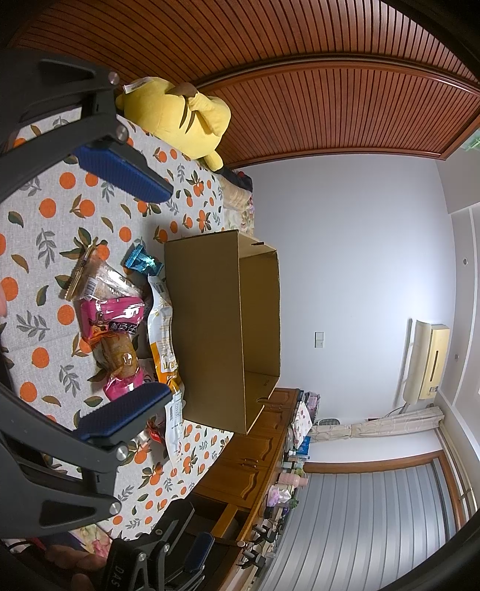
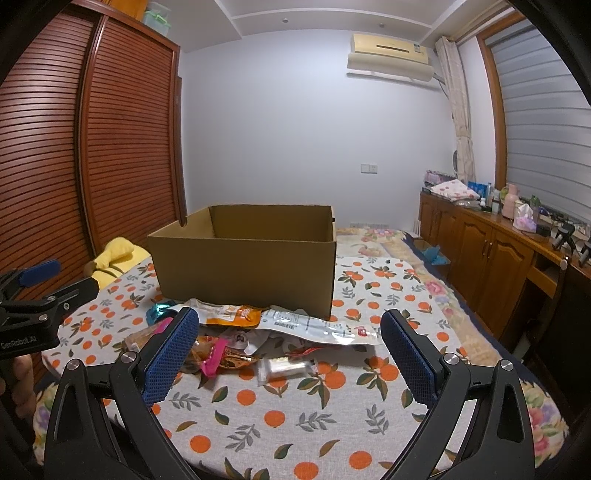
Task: Organize snacks
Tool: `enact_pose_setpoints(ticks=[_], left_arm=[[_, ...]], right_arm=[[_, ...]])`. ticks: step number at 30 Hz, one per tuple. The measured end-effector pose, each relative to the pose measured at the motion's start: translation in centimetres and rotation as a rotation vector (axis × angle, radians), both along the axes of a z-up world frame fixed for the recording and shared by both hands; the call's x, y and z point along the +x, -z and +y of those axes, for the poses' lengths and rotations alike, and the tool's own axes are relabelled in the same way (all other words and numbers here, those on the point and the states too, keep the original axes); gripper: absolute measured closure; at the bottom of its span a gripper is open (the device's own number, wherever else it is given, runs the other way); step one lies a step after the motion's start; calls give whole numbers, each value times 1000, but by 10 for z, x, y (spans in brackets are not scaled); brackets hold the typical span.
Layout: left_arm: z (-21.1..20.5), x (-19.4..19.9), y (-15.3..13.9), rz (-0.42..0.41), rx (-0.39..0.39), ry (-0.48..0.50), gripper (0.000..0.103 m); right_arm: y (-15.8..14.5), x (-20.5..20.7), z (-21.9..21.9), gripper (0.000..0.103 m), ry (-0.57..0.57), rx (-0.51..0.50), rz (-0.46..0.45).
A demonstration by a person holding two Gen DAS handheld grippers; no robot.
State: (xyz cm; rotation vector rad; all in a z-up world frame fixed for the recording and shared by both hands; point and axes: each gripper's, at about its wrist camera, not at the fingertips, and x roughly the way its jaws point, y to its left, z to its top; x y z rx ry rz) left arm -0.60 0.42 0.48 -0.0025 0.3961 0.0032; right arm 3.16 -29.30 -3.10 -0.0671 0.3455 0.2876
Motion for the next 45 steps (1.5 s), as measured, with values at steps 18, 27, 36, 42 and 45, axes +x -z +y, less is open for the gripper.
enact_pose_setpoints(ticks=[18,27,36,42,45], left_arm=[[21,19,26,80,-59,27,4],[37,43,49,167,-66,48,4],[33,71,70,293,-78,127,7],[31,86,80,362,-51,155,8],[35,87,85,394,-41,172,10]], right_arm=[[13,22,-7,2,-53,-16,55],[30,64,-15,5,-120,-83,134],[44,86,-8,6,-177,-140,198],[50,108,2,9,-216,-211,235],[55,120,6,10,-227,-258,256]])
